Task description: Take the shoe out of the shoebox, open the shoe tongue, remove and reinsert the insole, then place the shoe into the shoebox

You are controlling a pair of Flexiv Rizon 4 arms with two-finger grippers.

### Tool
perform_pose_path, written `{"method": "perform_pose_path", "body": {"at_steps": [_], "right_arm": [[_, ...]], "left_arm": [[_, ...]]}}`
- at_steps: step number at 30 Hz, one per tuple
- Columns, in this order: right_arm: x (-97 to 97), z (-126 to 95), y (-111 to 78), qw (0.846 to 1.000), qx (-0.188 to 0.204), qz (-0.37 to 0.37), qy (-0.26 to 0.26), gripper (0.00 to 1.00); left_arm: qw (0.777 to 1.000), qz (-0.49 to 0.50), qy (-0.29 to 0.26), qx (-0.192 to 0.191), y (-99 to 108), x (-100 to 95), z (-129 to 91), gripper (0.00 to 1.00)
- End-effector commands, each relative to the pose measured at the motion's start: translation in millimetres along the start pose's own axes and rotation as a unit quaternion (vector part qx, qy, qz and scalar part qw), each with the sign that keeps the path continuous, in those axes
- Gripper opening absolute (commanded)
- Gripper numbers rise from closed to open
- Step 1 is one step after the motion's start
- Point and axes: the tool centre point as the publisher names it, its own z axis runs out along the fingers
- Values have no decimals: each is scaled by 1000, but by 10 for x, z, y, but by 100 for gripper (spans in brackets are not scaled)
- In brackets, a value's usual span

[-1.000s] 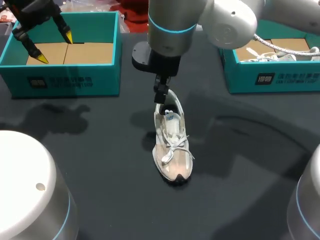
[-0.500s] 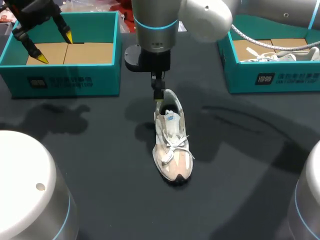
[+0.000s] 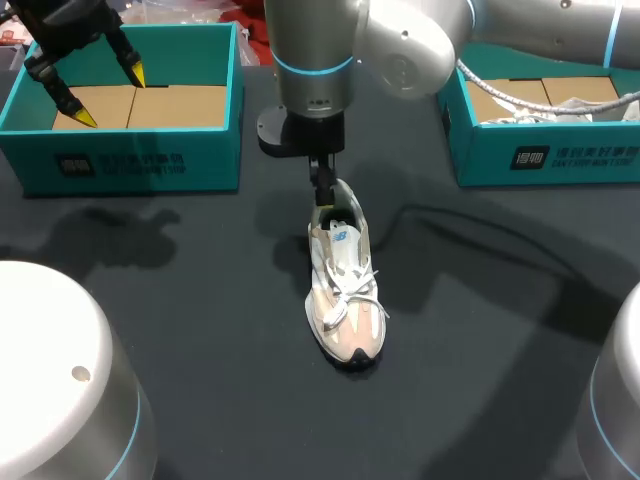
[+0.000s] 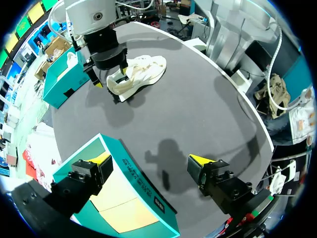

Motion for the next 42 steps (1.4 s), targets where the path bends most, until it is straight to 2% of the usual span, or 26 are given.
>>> {"method": "perform_pose_path", "body": {"at_steps": [1,6,9,14,26,34,39,41,42], "right_arm": [[-34,108,-39,1000,-2,-3,3,82],[-80,225,-93,1000,-1,-5,8,67],[-106,299,-124,1000,-5,-7,11,64],[-143,396,-154,1000,-8,-10,17,64],[-157,588,-160,999,-16,-17,32,75],[-131,694,-127,999,-25,-24,38,72],[-112,744,-117,998,-29,-26,42,62],[-105,765,-119,998,-30,-26,45,49],[-101,773,-120,998,-31,-26,46,47]], "left_arm": [[1000,0,0,-1,0,4,-2,100],[1000,0,0,-1,0,4,-2,100],[1000,0,0,-1,0,4,-2,100],[1000,0,0,-1,0,4,-2,100],[1000,0,0,-1,0,4,-2,100],[1000,0,0,-1,0,4,-2,100],[1000,0,0,-1,0,4,-2,100],[1000,0,0,-1,0,4,-2,100],[1000,0,0,-1,0,4,-2,100]]}}
